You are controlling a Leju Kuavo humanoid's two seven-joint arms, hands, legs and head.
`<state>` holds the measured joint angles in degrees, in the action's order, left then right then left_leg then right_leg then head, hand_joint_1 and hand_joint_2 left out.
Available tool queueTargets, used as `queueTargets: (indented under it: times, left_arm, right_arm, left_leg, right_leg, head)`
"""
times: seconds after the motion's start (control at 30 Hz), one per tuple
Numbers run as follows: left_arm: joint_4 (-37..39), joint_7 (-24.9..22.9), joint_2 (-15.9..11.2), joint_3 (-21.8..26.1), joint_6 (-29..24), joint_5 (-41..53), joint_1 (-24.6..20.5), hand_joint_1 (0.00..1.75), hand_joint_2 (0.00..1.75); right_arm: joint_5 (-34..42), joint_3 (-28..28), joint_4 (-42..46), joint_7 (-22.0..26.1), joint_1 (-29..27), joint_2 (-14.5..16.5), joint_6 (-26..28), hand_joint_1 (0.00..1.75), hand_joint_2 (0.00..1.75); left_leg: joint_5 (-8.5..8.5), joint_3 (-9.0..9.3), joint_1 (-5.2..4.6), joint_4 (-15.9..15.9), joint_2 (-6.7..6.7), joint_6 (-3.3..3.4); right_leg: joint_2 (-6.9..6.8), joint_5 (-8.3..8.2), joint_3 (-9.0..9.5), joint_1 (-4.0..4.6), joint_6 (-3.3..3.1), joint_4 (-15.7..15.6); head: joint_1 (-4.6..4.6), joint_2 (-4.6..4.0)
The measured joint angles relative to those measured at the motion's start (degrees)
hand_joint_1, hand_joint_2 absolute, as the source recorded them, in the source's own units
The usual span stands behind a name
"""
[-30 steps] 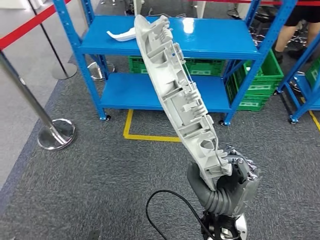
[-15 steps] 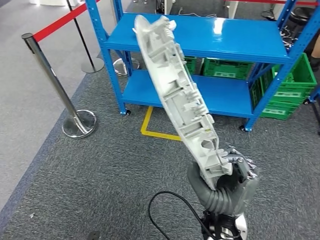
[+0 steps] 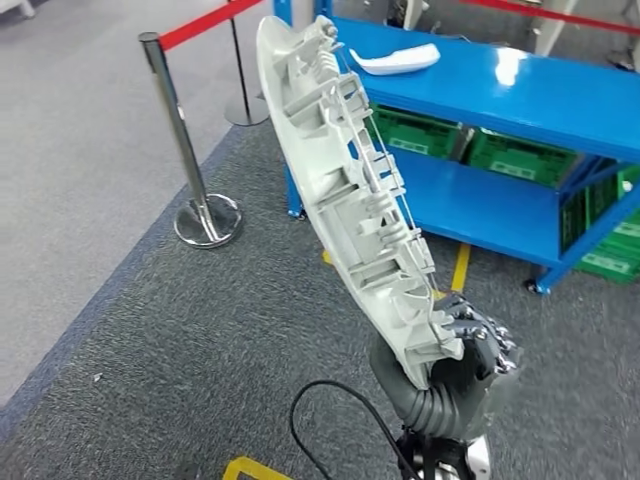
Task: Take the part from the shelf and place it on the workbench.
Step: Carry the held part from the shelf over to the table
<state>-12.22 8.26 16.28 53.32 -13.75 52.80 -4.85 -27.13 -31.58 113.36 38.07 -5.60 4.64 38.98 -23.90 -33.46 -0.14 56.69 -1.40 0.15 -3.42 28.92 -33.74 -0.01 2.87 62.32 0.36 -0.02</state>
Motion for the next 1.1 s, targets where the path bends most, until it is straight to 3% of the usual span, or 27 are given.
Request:
queueTargets:
  times: [0.07, 0.13, 0.17, 0.2, 0.27, 0.33, 0.4, 0.47, 0.5, 0.57, 0.63, 0.67, 0.73, 0.8, 0.87, 0.9, 0.93, 1.0, 1.07, 1.1]
  left_arm:
    - [0.00, 0.01, 0.02, -0.01, -0.02, 0.05, -0.09, 0.00, 1.75]
    - [0.00, 0.08, 0.01, -0.01, -0.01, 0.14, -0.09, 0.00, 1.75]
    - [0.00, 0.14, 0.01, -0.01, 0.00, 0.25, -0.08, 0.00, 1.75]
    - [0.00, 0.22, 0.01, -0.01, 0.03, 0.37, -0.08, 0.00, 1.75]
    - [0.00, 0.38, 0.01, -0.02, 0.06, 0.64, -0.18, 0.00, 1.75]
    - [0.00, 0.48, -0.02, -0.05, 0.07, 0.95, -0.34, 0.00, 1.75]
    - [0.00, 0.52, -0.08, -0.09, 0.14, 1.37, -0.35, 0.00, 1.75]
    - [0.00, 0.57, -0.15, -0.23, 0.21, 1.73, -0.28, 0.00, 1.75]
    - [0.00, 0.66, -0.17, -0.34, 0.22, 1.85, -0.30, 0.00, 1.75]
    - [0.00, 1.03, -0.19, -0.64, 0.28, 2.05, -0.36, 0.00, 1.75]
    - [0.00, 1.42, -0.21, -1.03, 0.36, 2.30, -0.41, 0.00, 1.75]
    - [0.00, 1.52, -0.21, -1.21, 0.39, 2.41, -0.41, 0.00, 1.75]
    - [0.00, 1.56, -0.25, -1.43, 0.47, 2.58, -0.42, 0.00, 1.75]
    - [0.00, 1.56, -0.24, -1.54, 0.53, 2.84, -0.57, 0.00, 1.75]
    - [0.00, 1.55, -0.21, -1.62, 0.53, 3.03, -0.70, 0.00, 1.75]
    - [0.00, 1.53, -0.21, -1.64, 0.52, 3.06, -0.70, 0.00, 1.75]
    - [0.00, 1.50, -0.21, -1.66, 0.50, 3.09, -0.61, 0.00, 1.75]
    - [0.00, 1.45, -0.22, -1.68, 0.41, 3.13, -0.49, 0.00, 1.75]
    - [0.00, 1.45, -0.24, -1.70, 0.35, 3.13, -0.56, 0.00, 1.75]
    - [0.00, 1.46, -0.26, -1.69, 0.35, 3.08, -0.60, 0.00, 1.75]
  right_arm:
    - [-0.02, 0.05, 0.18, 0.07, -0.40, 0.01, 0.01, 1.75, 1.75]
    - [-0.03, 0.09, 0.19, 0.10, -0.76, 0.00, 0.01, 1.75, 1.75]
    - [-0.07, 0.11, 0.19, 0.13, -0.90, 0.01, 0.01, 1.75, 1.75]
    - [-0.12, 0.14, 0.19, 0.19, -0.99, 0.01, 0.01, 1.75, 1.75]
    - [-0.26, 0.23, 0.27, 0.41, -1.15, 0.03, 0.01, 1.75, 1.75]
    - [-0.42, 0.46, 0.54, 0.65, -1.55, 0.15, 0.01, 1.75, 1.75]
    - [-0.62, 0.81, 0.79, 0.78, -2.01, 0.34, 0.01, 1.75, 1.75]
    - [-0.77, 1.20, 1.02, 0.84, -2.28, 0.60, 0.01, 1.75, 1.75]
    - [-0.83, 1.34, 1.21, 0.92, -2.43, 0.73, 0.01, 1.75, 1.75]
    - [-0.97, 1.54, 1.52, 1.11, -2.78, 0.92, 0.01, 1.75, 1.75]
    - [-1.15, 1.64, 1.60, 1.21, -3.12, 0.93, 0.01, 1.75, 1.75]
    - [-1.22, 1.68, 1.60, 1.21, -3.29, 0.93, 0.01, 1.75, 1.75]
    - [-1.37, 1.74, 1.61, 1.22, -3.55, 0.94, 0.01, 1.75, 1.75]
    - [-1.53, 1.84, 1.81, 1.22, -3.73, 1.02, 0.01, 1.75, 1.75]
    - [-1.63, 2.01, 2.07, 1.21, -3.91, 1.11, 0.01, 1.75, 1.75]
    - [-1.65, 2.08, 2.13, 1.21, -3.96, 1.15, 0.01, 1.75, 1.75]
    - [-1.66, 2.11, 2.15, 1.21, -3.97, 1.18, 0.01, 1.75, 1.75]
    - [-1.65, 2.21, 2.27, 1.22, -4.03, 1.23, 0.01, 1.75, 1.75]
    - [-1.58, 2.31, 2.39, 1.23, -4.16, 1.26, 0.02, 1.75, 1.75]
    - [-1.46, 2.34, 2.41, 1.23, -4.27, 1.26, 0.03, 1.75, 1.75]
  left_leg:
    - [0.18, -0.17, 0.02, 0.01, 1.42, 0.37]
    - [0.33, -0.28, -0.02, 0.03, 2.97, 0.47]
    - [0.41, -0.29, -0.02, 0.04, 3.79, 0.44]
    - [0.50, -0.29, 0.00, 0.06, 4.61, 0.35]
    - [0.67, -0.41, 0.00, 0.19, 6.21, 0.00]
    - [1.00, -0.93, 0.03, 0.35, 7.54, -0.62]
    - [1.50, -1.59, 0.31, 0.27, 8.74, -1.42]
    - [0.90, -2.37, 0.33, 1.14, 7.49, -2.01]
    - [-0.37, -3.25, 0.25, 2.96, 6.05, -2.25]
    - [-4.19, -6.23, 0.17, 9.53, 3.11, -2.64]
    - [-6.35, -8.65, 0.22, 15.13, 2.30, -2.88]
    - [-5.95, -8.56, 0.22, 15.38, 2.14, -2.91]
    - [-2.98, -5.32, 0.21, 10.29, 1.20, -2.80]
    - [-0.83, -1.43, -0.03, 3.57, -1.47, -2.40]
    - [-0.58, -0.27, -0.36, 0.88, -2.60, -1.53]
    - [-0.52, -0.42, -0.43, 0.74, -1.85, -0.93]
    - [-0.39, -0.50, -0.39, 0.65, -1.17, -0.54]
    - [-0.12, -0.48, -0.17, 0.46, 0.20, 0.15]
    - [0.03, -0.53, -0.05, 0.41, 1.57, 0.57]
    - [0.08, -0.58, -0.07, 0.41, 2.32, 0.71]
  right_leg:
    - [2.57, 3.72, -3.34, -0.07, 0.16, 7.64]
    - [3.21, 5.00, -5.73, -0.05, 0.14, 12.58]
    - [3.35, 4.03, -5.47, -0.06, 0.07, 11.96]
    - [3.64, 2.22, -4.16, -0.12, -0.04, 9.23]
    - [6.10, -1.22, -0.34, -0.46, -0.20, 1.33]
    - [8.40, -2.29, 1.67, -0.75, -0.28, -3.04]
    - [7.95, -2.37, 1.63, -0.61, -0.73, -3.40]
    - [6.53, -2.76, 1.53, -0.55, -1.47, -3.62]
    - [5.75, -2.93, 1.53, -0.59, -1.79, -3.77]
    - [4.17, -3.03, 1.42, -0.44, -2.11, -3.83]
    - [2.40, -3.02, 1.27, -0.33, -2.21, -3.82]
    - [1.53, -3.01, 1.23, -0.31, -2.22, -3.81]
    - [-0.02, -2.96, 1.27, -0.30, -2.13, -3.81]
    - [-1.27, -2.76, 1.28, 0.06, -1.70, -3.62]
    - [-2.44, -2.64, 1.28, 0.43, -1.11, -3.53]
    - [-3.10, -2.61, 1.37, 0.43, -0.85, -3.58]
    - [-3.18, -2.44, 1.43, 0.32, -0.51, -3.53]
    - [-0.97, -0.73, 0.65, 0.05, 0.11, -1.26]
    - [2.16, 2.72, -2.26, -0.10, 0.42, 5.23]
    - [2.82, 4.23, -4.07, -0.10, 0.45, 8.95]
  head:
    - [0.24, 0.00]
    - [0.29, 0.00]
    - [0.29, 0.00]
    - [0.29, 0.00]
    - [0.29, 0.00]
    - [0.26, 0.00]
    - [0.24, 0.00]
    - [0.10, 0.00]
    - [-0.07, 0.00]
    - [-0.45, 0.00]
    - [-0.49, 0.00]
    - [-0.50, 0.00]
    - [-0.50, 0.00]
    - [-0.56, 0.00]
    - [-0.48, 0.00]
    - [-0.42, 0.00]
    - [-0.34, 0.00]
    - [-0.13, 0.00]
    - [0.22, 0.00]
    - [0.33, 0.00]
